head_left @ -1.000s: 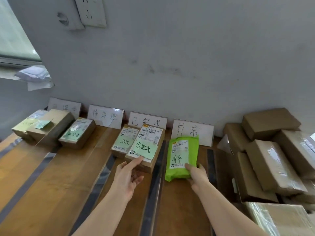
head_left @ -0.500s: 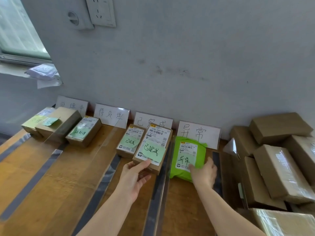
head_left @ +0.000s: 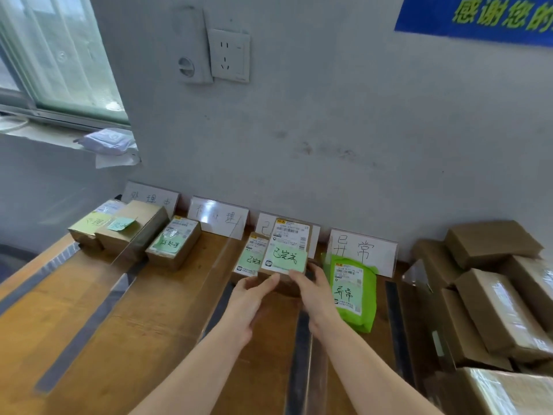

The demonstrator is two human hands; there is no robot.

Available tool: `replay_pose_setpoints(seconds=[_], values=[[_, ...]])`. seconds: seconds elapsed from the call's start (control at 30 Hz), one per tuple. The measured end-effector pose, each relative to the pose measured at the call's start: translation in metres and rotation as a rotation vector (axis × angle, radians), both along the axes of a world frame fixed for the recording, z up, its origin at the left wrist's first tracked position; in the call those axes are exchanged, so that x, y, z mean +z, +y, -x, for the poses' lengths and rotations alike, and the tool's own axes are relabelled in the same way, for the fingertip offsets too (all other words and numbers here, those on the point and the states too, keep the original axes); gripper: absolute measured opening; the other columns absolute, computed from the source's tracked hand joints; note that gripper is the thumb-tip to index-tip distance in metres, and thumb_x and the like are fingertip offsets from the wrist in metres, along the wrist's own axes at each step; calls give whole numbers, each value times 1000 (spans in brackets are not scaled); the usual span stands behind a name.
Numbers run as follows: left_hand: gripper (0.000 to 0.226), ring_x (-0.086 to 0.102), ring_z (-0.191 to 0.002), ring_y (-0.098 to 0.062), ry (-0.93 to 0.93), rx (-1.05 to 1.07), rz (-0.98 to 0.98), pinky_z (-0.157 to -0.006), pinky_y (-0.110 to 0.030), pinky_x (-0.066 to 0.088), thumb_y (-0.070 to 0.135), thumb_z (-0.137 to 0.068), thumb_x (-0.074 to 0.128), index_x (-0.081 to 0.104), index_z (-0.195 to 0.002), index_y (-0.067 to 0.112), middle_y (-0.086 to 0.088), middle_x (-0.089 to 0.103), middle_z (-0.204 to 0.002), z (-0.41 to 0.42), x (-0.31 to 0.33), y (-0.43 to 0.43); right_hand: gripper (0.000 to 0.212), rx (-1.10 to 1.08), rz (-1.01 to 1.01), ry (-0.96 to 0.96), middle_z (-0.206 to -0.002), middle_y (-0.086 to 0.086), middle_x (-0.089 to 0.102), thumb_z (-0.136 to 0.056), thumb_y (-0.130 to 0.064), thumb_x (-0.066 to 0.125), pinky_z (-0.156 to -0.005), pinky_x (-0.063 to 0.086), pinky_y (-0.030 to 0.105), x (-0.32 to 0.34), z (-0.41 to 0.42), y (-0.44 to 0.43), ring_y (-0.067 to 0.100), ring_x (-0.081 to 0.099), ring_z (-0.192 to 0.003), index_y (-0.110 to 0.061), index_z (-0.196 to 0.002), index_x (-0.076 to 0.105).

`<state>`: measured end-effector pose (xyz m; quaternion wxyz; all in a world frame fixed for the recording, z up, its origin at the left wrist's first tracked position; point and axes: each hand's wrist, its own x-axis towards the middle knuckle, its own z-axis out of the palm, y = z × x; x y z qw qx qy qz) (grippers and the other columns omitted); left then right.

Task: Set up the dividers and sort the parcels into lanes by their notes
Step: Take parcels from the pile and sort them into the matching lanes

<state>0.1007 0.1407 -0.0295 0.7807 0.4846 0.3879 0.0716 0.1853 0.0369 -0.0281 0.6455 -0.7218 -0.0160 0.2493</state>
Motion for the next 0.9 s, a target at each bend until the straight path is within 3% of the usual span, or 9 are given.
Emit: replay_pose_setpoints(seconds=[0.07, 0.2, 0.27, 0.37, 0.57, 0.73, 0.9], values=[[74, 55, -123, -25, 89, -141, -231, -108, -45, 42, 42, -76, 81, 49, -139, 21, -5, 60, -133, 1, 2, 8, 55, -81, 39, -28, -130, 0, 57, -94, -26, 63, -79, 44, 26, -8, -4, 6, 15, 52, -108, -22, -144, 40], [61, 36, -141, -21, 234, -501, -914, -112, -32, 33, 33, -94, 61, 38, -149, 17, -1, 39, -154, -6, -5, 30, 49, -215, 153, -3, -132, 4, 59, -95, -25, 63, -96, 50, 40, -34, -8, 19, 23, 56, -114, -19, -140, 44], [67, 25, -147, -22, 288, -677, -1112, -117, -34, 26, 35, -95, 59, 30, -152, 15, -4, 27, -160, -14, -14, 43, 48, -260, 192, 31, -128, 6, 60, -95, -24, 62, -96, 52, 47, -45, -10, 24, 26, 57, -112, -18, -140, 45], [78, 9, -151, -25, 384, -870, -1297, -121, -40, 18, 39, -95, 58, 18, -155, 12, -7, 9, -165, -25, -31, 57, 49, -313, 206, 82, -123, 7, 57, -95, -22, 61, -96, 53, 47, -58, -17, 30, 27, 57, -109, -13, -140, 44], [77, 2, -152, -23, 428, -991, -1448, -123, -43, 10, 37, -96, 55, 15, -156, 12, -6, 6, -165, -40, -57, 74, 43, -304, 168, 171, -119, 6, 56, -98, -17, 59, -90, 56, 39, -78, -33, 36, 11, 55, -83, -13, -139, 46], [73, 5, -152, -22, 413, -977, -1471, -123, -43, 13, 37, -97, 53, 19, -156, 11, -4, 9, -165, -42, -68, 82, 42, -326, 314, 112, -131, 8, 57, -98, -19, 57, -92, 53, 39, -92, -42, 42, 24, 57, -107, -14, -139, 48], [70, 7, -152, -21, 395, -958, -1480, -122, -42, 14, 38, -97, 53, 23, -154, 13, -3, 11, -164, -43, -69, 82, 46, -287, 511, -5, -128, 11, 61, -97, -17, 57, -73, 44, 30, -99, -46, 46, 19, 52, -93, -11, -141, 45]])
